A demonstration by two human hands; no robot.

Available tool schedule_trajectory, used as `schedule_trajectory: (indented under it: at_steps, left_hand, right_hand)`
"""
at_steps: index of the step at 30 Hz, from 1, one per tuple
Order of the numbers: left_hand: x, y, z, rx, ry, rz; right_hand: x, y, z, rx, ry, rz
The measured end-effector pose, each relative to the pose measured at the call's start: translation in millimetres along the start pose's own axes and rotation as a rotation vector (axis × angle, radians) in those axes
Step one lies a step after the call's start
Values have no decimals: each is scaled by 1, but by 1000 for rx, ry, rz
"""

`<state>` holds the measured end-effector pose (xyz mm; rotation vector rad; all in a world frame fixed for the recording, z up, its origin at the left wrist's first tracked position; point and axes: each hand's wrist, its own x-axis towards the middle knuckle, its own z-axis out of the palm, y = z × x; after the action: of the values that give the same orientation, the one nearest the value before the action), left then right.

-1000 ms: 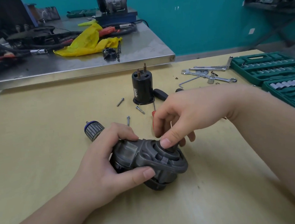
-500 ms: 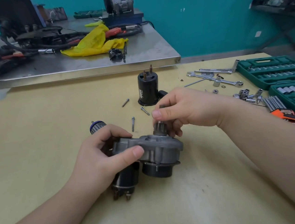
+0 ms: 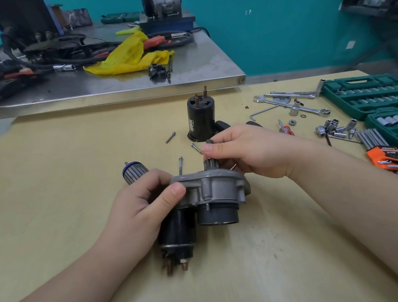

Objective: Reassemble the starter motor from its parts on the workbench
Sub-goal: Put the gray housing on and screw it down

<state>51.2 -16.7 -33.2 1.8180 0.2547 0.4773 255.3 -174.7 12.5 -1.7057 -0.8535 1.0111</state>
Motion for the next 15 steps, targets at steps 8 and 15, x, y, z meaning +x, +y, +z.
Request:
schedule_trajectory:
  at_steps: [8,15]
  left_hand:
    - [2,-5,-1,226,-51,49]
    - [3,-7,-3,319,-41,74]
  right_hand:
    - [1,1,2,-26,10,110]
    - [2,1,5,-52,21,152]
